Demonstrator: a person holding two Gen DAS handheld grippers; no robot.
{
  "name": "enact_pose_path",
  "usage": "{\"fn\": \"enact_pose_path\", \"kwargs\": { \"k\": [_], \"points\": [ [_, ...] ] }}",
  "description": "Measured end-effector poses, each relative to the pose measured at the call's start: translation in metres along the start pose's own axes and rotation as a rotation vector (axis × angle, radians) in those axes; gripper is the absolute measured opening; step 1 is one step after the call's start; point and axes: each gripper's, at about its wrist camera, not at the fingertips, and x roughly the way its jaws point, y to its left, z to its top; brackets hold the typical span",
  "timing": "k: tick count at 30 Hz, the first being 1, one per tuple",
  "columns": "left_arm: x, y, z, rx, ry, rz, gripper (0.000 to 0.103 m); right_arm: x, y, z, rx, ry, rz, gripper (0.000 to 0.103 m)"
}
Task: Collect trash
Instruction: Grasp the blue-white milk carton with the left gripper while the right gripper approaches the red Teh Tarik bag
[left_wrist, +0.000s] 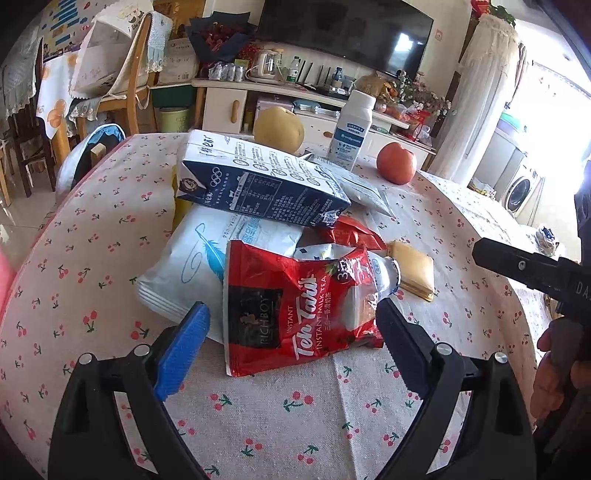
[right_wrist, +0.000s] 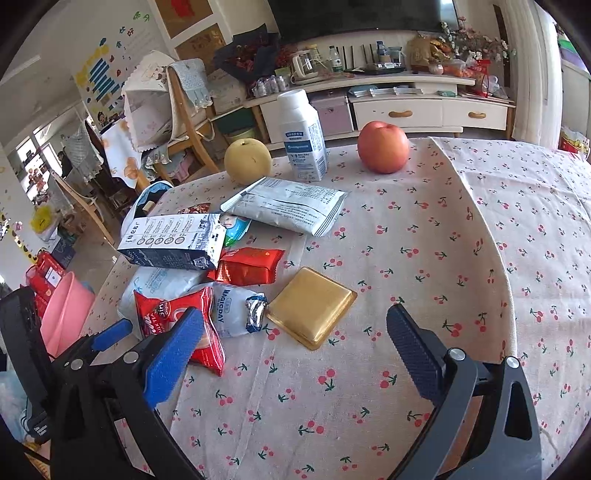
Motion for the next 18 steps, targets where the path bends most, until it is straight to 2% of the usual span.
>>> {"fn": "enact_pose_path", "kwargs": {
  "k": [7,12,18],
  "points": [
    [0.006,-0.017,-0.006,0.005,0.01,-0.071,0.092,-0.004,-0.005,0.003,0.006,-0.021,-0.014,0.098],
    [0.01,-0.038,-0.018,0.001,0.06,-0.191,0.092,-0.006,-0.01,0.004,0.015,-0.02,-0.02,0.098],
    [0.002,-0.064,-0.025,0.101,0.105,-0.335,0.092,-0.003,-0.006,0.001,0.005,0.006,0.005,0.098]
  ]
}}
